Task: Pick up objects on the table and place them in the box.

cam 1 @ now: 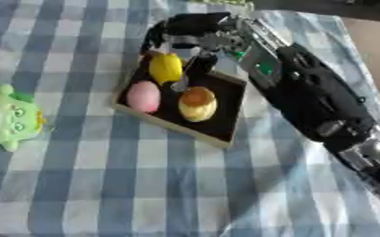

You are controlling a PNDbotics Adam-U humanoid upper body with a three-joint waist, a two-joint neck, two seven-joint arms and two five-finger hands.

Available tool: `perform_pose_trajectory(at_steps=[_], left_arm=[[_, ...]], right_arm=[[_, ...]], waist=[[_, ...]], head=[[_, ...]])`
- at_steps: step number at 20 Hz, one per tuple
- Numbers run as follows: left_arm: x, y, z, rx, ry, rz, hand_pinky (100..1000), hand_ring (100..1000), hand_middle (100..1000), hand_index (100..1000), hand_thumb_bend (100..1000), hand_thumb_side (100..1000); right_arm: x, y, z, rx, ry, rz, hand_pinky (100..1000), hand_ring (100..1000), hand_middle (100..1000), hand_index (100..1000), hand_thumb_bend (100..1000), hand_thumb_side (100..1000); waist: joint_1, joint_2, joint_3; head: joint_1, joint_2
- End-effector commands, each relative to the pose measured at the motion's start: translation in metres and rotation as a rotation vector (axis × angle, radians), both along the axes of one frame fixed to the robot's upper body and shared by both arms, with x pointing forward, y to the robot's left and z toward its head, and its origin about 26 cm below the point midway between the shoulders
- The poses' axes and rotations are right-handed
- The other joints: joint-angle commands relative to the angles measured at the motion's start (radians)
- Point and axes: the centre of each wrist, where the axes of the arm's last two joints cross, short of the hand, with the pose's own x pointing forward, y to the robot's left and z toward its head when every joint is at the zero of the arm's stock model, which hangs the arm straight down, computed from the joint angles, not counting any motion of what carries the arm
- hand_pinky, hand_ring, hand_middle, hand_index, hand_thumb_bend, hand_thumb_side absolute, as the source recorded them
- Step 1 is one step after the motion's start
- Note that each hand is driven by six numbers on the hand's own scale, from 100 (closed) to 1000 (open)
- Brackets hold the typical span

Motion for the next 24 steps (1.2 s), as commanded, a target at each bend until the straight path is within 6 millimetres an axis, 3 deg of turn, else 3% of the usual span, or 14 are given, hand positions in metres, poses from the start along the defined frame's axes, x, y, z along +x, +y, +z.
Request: perform_pose_trajectory(at_steps=[1,6,8,13,16,19,24], left_arm=[[-0.002,0.002,0.006,0.016,-0.02,0.007,943,758,712,800,100,580],[-0.002,0.006,0.01,0.036,-0.035,0.021,941,759,713,800,100,562],[-0.002,0.009,0.014,0.061,-0.051,0.03,940,760,715,801,100,545],[-0.001,0.02,0.034,0.19,-0.128,0.065,930,762,718,804,100,454],[-0.002,0.028,0.053,0.363,-0.173,0.108,920,770,729,817,100,364],[-0.004,0.036,0.074,0.58,-0.203,0.169,909,788,750,832,217,263],[-0.008,0.042,0.103,1.006,-0.18,0.235,913,844,816,904,440,236]], right_arm=[[-0.017,-0.016,0.036,0.066,-0.107,0.004,836,794,809,864,363,215],[-0.057,-0.045,0.072,0.187,-0.186,-0.011,836,773,773,848,282,104],[-0.072,-0.06,0.082,0.226,-0.206,-0.024,836,768,759,842,260,100],[-0.108,-0.089,0.095,0.279,-0.267,-0.062,831,752,736,827,232,100],[-0.125,-0.104,0.096,0.299,-0.295,-0.095,829,748,730,820,197,100],[-0.139,-0.116,0.095,0.319,-0.323,-0.132,829,745,726,818,211,100],[-0.147,-0.133,0.089,0.358,-0.367,-0.219,830,740,719,815,224,100]], waist=[[0.015,-0.031,-0.003],[0.014,-0.03,-0.01],[0.013,-0.03,-0.014],[0.016,-0.026,-0.02],[0.02,-0.024,-0.024],[0.023,-0.022,-0.028],[0.03,-0.02,-0.032]], head=[[0.007,-0.009],[0.015,-0.008],[0.023,-0.009],[0.037,-0.013],[0.042,-0.019],[0.041,-0.02],[0.05,-0.021]])
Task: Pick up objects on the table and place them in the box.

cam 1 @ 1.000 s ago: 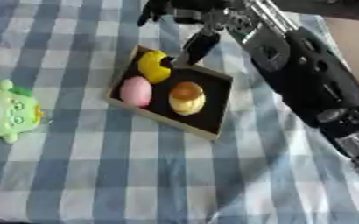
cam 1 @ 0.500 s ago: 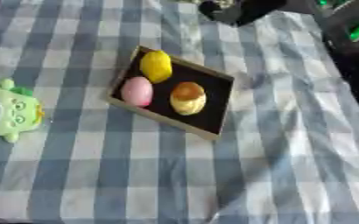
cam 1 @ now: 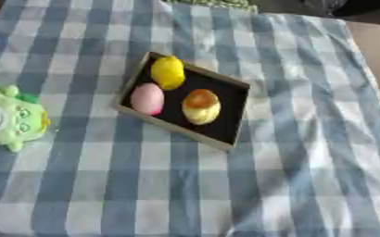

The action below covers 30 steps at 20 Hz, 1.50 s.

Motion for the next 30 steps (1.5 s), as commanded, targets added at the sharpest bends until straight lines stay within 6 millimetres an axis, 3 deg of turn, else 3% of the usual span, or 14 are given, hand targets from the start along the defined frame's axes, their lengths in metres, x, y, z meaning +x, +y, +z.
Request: perform_pose_trajectory(at_steps=[1,5,9,17,24,30], left_arm=[[-0.006,0.003,0.025,0.298,0.018,0.069,917,854,823,914,491,247],[-0.008,0.001,0.037,0.547,0.101,0.132,932,874,833,918,632,215],[-0.008,-0.002,0.044,0.69,0.197,0.165,940,886,840,918,737,186],[-0.005,-0.006,0.041,0.829,0.4,0.184,955,900,854,932,808,149],[0.007,0.015,0.021,0.878,0.543,0.249,956,905,855,931,890,167],[0.025,0.03,0.002,0.877,0.602,0.268,953,899,851,928,890,139]], right_arm=[[-0.012,-0.009,0.014,0.003,-0.076,-0.049,830,739,718,815,226,100],[-0.013,-0.015,0.011,0.017,-0.09,-0.08,829,738,717,814,231,100],[-0.013,-0.017,0.01,0.026,-0.102,-0.095,829,737,716,814,234,100],[-0.012,-0.025,0.012,0.078,-0.144,-0.158,828,728,706,809,231,100],[-0.006,-0.035,0.008,0.12,-0.145,-0.199,827,715,693,802,206,100],[-0.002,-0.037,0.003,0.145,-0.131,-0.2,825,707,684,798,192,100]], waist=[[0.026,-0.02,-0.002],[0.028,-0.02,-0.006],[0.031,-0.021,-0.008],[0.035,-0.024,-0.015],[0.041,-0.023,-0.014],[0.042,-0.024,-0.019]], head=[[0.009,-0.012],[0.014,-0.01],[0.02,-0.007],[0.041,-0.004],[0.055,-0.006],[0.087,-0.014]])
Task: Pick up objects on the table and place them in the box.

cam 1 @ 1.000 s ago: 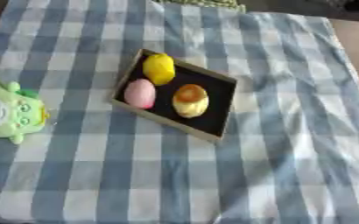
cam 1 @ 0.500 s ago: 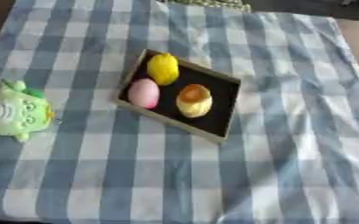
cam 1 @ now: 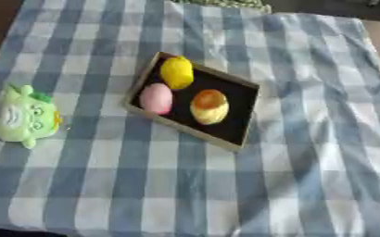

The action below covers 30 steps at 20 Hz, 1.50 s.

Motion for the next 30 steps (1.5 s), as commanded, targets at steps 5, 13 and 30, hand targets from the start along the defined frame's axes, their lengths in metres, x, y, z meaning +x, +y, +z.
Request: perform_pose_trajectory(at_steps=[5,13,30], left_arm=[[0.018,0.005,-0.005,-0.004,0.01,0.001,952,895,850,932,863,139],[0.043,-0.001,-0.02,-0.035,0.056,-0.011,944,884,833,924,790,131],[0.053,-0.019,-0.016,-0.092,-0.02,0.01,916,859,802,923,722,240]], right_arm=[[0.0,-0.005,0.004,0.015,-0.02,-0.013,825,700,677,794,177,100],[0.003,-0.007,-0.001,0.038,-0.004,-0.012,823,693,671,792,162,100],[0.013,-0.016,-0.016,0.083,0.054,-0.026,822,682,659,786,115,100]], waist=[[0.018,-0.023,-0.007],[0.016,-0.021,-0.013],[0.018,-0.02,-0.013]], head=[[0.04,-0.025],[0.044,-0.026],[0.029,-0.026]])
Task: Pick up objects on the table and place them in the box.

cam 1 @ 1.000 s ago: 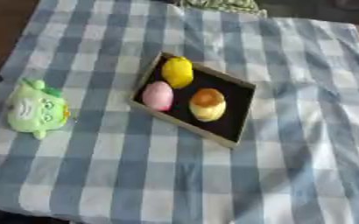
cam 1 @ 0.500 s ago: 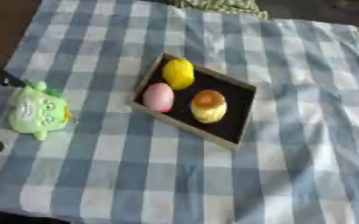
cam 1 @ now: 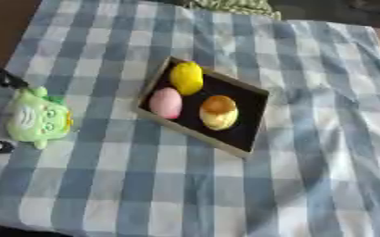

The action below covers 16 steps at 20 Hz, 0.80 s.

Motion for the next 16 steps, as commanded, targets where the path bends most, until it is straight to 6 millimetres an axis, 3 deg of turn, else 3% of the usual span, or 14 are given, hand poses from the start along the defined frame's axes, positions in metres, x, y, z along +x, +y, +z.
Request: perform_pose_trajectory(at_steps=[1,10,16], left_arm=[[0.001,-0.003,0.012,0.007,-0.048,0.016,916,859,802,924,720,240],[0.014,-0.014,0.006,0.024,-0.016,0.014,914,859,802,917,728,209],[0.024,-0.015,-0.004,0.077,0.018,0.029,889,826,779,867,691,107]], right_arm=[[-0.001,-0.005,0.006,0.001,-0.012,-0.01,822,682,658,786,113,100],[0.002,-0.009,0.002,0.029,-0.003,-0.018,822,678,655,785,101,100],[0.002,-0.01,-0.001,0.04,0.003,-0.02,820,676,654,785,100,100]], waist=[[0.018,-0.02,-0.002],[0.018,-0.02,-0.005],[0.018,-0.021,-0.008]], head=[[-0.002,-0.009],[0.0,-0.005],[0.002,-0.005]])
